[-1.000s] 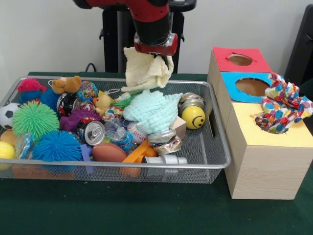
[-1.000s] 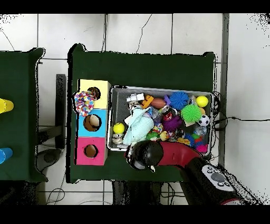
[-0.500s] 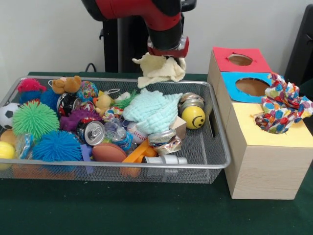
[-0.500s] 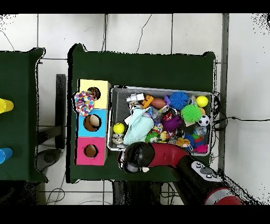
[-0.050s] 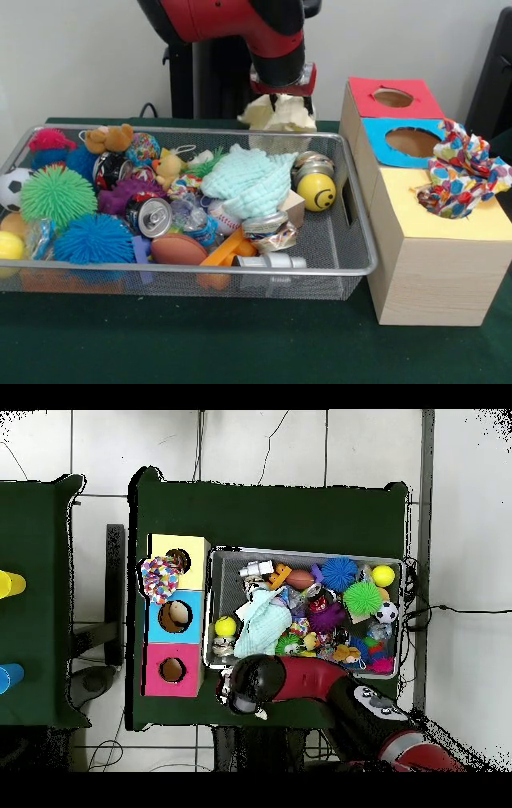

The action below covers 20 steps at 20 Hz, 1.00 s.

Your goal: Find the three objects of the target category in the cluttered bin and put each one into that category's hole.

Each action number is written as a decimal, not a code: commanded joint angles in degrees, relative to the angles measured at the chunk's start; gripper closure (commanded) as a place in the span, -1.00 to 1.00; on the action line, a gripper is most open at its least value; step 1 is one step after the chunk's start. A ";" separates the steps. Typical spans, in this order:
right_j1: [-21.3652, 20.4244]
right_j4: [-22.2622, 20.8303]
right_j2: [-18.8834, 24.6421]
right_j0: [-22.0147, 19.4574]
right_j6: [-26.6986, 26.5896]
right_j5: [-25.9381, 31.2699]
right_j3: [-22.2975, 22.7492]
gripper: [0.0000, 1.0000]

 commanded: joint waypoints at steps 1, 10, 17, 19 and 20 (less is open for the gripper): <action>-0.67 3.04 0.84 2.04 7.96 -6.56 -3.16 -1.00; -6.34 2.76 -0.88 3.43 8.52 -7.24 0.97 -1.00; -11.33 -0.31 -3.40 2.38 2.00 1.53 -3.30 -1.00; -10.18 -1.92 -4.22 1.90 -0.48 3.75 -7.09 -1.00; -9.46 -2.37 -4.19 1.85 -1.20 4.04 -8.11 -1.00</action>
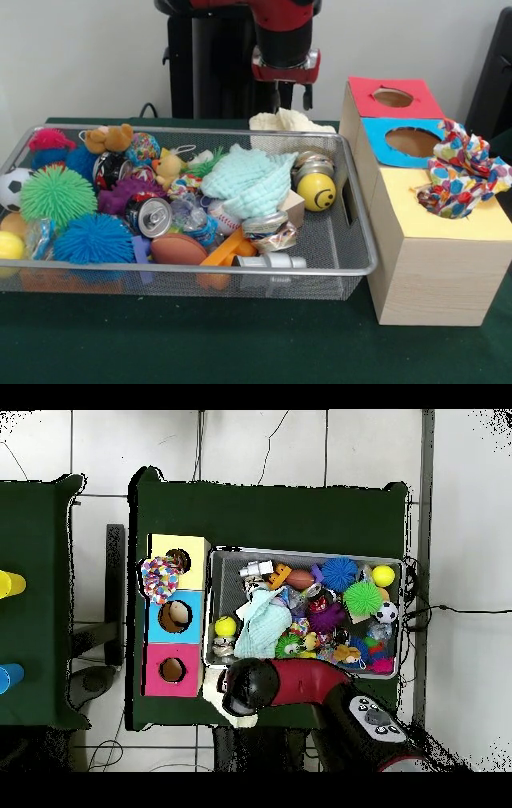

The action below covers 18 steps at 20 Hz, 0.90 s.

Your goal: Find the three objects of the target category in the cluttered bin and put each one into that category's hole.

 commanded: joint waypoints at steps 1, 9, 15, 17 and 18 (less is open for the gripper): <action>-0.76 -2.69 -2.09 -1.93 -2.07 6.93 -10.81 -1.00; 5.99 -4.81 -2.83 -3.52 -4.55 9.96 -19.44 -1.00; 7.67 -5.99 -3.07 -4.57 -5.40 11.39 -21.37 -1.00; 8.12 -7.21 -3.25 -4.91 -6.02 11.16 -21.55 -1.00; 8.41 -7.81 -3.36 -5.11 -6.23 10.86 -21.59 -1.00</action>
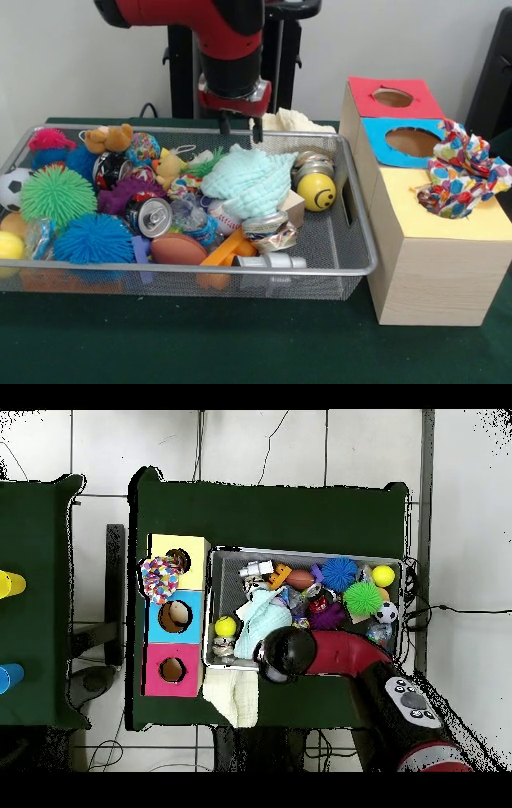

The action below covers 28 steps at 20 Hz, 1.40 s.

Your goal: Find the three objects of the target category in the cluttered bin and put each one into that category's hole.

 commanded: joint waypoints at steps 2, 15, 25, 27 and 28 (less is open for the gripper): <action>4.71 -6.99 -1.01 -1.99 -6.35 2.75 -9.00 -1.00; 5.25 -10.81 -3.67 -2.71 -4.11 2.30 -8.34 -1.00; 7.20 -9.25 -3.58 -3.34 -3.56 4.90 -11.75 -1.00; 8.06 -8.65 -3.03 -2.97 -4.30 6.75 -14.36 -1.00; 8.46 -8.49 -2.77 -2.70 -4.62 7.42 -15.65 -1.00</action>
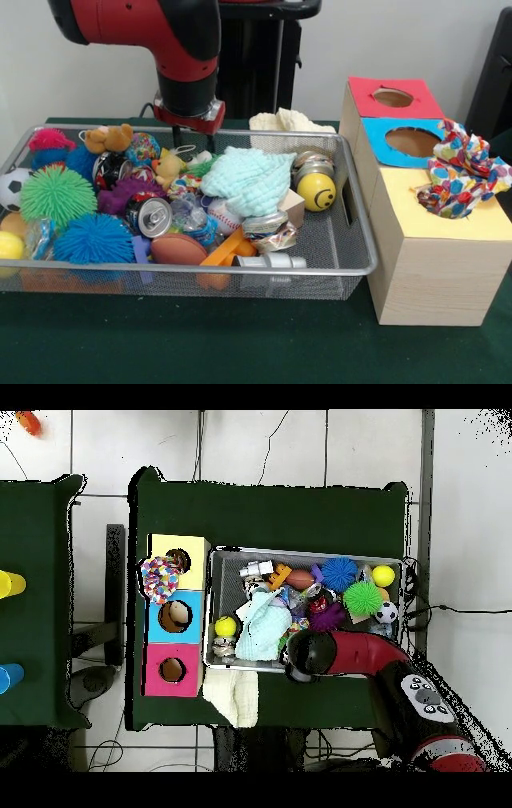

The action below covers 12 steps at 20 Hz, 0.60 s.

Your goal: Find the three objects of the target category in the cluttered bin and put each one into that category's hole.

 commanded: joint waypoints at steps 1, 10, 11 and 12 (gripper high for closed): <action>4.24 -0.87 1.24 -0.78 -4.89 7.61 -11.25 -1.00; 5.27 1.00 3.60 -0.32 -5.58 13.41 -17.84 -1.00; 5.59 0.99 3.83 -0.26 -5.76 14.19 -18.82 -1.00; 5.91 0.90 4.05 -0.26 -5.99 14.68 -19.63 -1.00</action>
